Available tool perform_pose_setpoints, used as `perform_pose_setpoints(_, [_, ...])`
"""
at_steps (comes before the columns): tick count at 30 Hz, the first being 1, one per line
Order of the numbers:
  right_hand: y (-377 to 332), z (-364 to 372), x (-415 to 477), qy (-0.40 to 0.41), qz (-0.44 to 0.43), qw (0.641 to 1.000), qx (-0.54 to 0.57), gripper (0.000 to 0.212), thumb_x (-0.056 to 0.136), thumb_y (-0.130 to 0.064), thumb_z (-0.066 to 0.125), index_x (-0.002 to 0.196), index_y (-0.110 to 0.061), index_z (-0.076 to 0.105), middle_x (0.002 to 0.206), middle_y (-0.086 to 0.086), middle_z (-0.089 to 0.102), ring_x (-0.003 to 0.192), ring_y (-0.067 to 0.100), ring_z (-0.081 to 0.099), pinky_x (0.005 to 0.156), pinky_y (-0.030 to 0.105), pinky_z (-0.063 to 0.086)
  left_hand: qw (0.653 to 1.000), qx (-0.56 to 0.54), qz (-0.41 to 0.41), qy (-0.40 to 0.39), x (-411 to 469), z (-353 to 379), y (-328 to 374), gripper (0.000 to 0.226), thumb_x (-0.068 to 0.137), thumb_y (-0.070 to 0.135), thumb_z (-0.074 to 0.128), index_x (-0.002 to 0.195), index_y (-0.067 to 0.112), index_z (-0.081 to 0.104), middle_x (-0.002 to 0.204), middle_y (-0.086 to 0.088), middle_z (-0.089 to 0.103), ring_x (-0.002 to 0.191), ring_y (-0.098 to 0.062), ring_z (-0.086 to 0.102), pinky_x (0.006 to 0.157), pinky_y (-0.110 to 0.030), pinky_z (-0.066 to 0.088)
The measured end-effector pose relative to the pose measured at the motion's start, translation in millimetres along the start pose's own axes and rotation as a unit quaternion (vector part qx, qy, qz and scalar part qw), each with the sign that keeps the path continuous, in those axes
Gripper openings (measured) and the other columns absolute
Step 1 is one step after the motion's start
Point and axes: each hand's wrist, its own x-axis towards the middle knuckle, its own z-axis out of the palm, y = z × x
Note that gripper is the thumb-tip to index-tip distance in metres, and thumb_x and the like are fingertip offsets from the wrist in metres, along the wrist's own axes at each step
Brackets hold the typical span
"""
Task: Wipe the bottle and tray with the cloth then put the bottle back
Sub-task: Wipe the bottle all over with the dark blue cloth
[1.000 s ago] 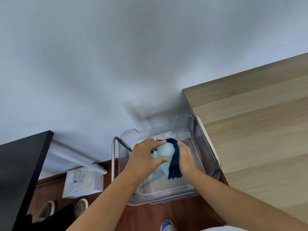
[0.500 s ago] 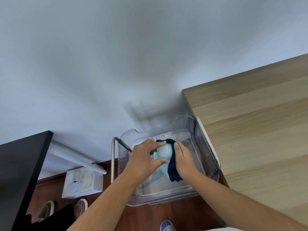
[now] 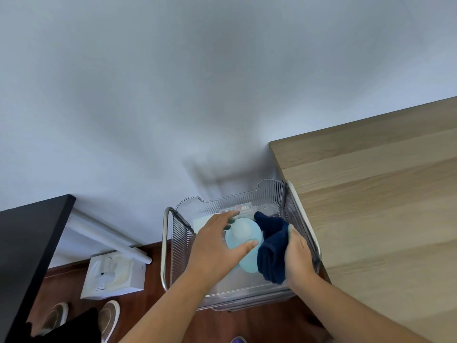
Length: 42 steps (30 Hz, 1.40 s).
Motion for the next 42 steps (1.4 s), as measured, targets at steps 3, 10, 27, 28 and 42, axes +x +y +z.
perform_pose_setpoints(3, [-7.0, -13.4, -7.5, 0.008, -0.041, 0.999, -0.028, 0.044, 0.102, -0.037, 0.032, 0.132, -0.012, 0.051, 0.124, 0.016, 0.059, 0.117, 0.030, 0.055, 0.102, 0.042, 0.043, 0.998, 0.024, -0.042, 0.040, -3.9, 8.7, 6.9, 0.055, 0.063, 0.062, 0.073, 0.107, 0.042, 0.047, 0.095, 0.025, 0.048, 0.084, 0.008, 0.053, 0.074, -0.022, 0.051])
perform_pose_setpoints(10, [-20.4, -24.9, -18.0, 0.011, -0.078, 0.996, -0.039, 0.044, 0.102, -0.040, 0.030, 0.132, -0.014, 0.050, 0.123, 0.011, 0.058, 0.108, 0.022, 0.057, 0.098, 0.037, 0.042, 0.994, 0.093, -0.039, 0.028, 5.6, 15.7, 15.9, 0.047, 0.076, 0.051, 0.070, 0.109, 0.024, 0.051, 0.109, 0.008, 0.054, 0.093, -0.014, 0.057, 0.082, -0.030, 0.050])
perform_pose_setpoints(27, [-7.1, -35.1, -19.0, 0.040, -0.061, 0.997, -0.023, 0.044, 0.101, -0.043, 0.031, 0.132, -0.016, 0.049, 0.118, 0.007, 0.056, 0.108, 0.022, 0.053, 0.096, 0.035, 0.039, 0.994, 0.021, 0.024, -0.102, 21.7, -22.5, -3.5, 0.054, 0.065, 0.031, 0.085, 0.112, 0.037, 0.060, 0.109, 0.023, 0.056, 0.100, 0.003, 0.056, 0.080, -0.010, 0.045])
perform_pose_setpoints(28, [-8.0, -34.6, -20.3, 0.037, -0.066, 0.997, -0.023, 0.043, 0.101, -0.042, 0.031, 0.131, -0.017, 0.049, 0.118, 0.007, 0.056, 0.106, 0.021, 0.053, 0.095, 0.034, 0.039, 0.996, 0.025, 0.022, -0.085, 19.5, -19.1, -3.6, 0.055, 0.063, 0.033, 0.085, 0.112, 0.036, 0.060, 0.108, 0.020, 0.056, 0.097, 0.002, 0.057, 0.082, -0.016, 0.047])
perform_pose_setpoints(42, [-9.3, 32.7, -30.5, -0.172, -0.206, 0.951, -0.155, 0.028, 0.103, -0.018, 0.031, 0.119, -0.033, 0.049, 0.136, 0.000, 0.051, 0.126, 0.011, 0.048, 0.108, 0.028, 0.040, 0.999, -0.001, 0.021, -0.044, 14.8, -13.2, -11.1, 0.048, 0.061, 0.029, 0.088, 0.103, 0.034, 0.064, 0.089, 0.032, 0.060, 0.083, 0.010, 0.061, 0.072, -0.003, 0.046])
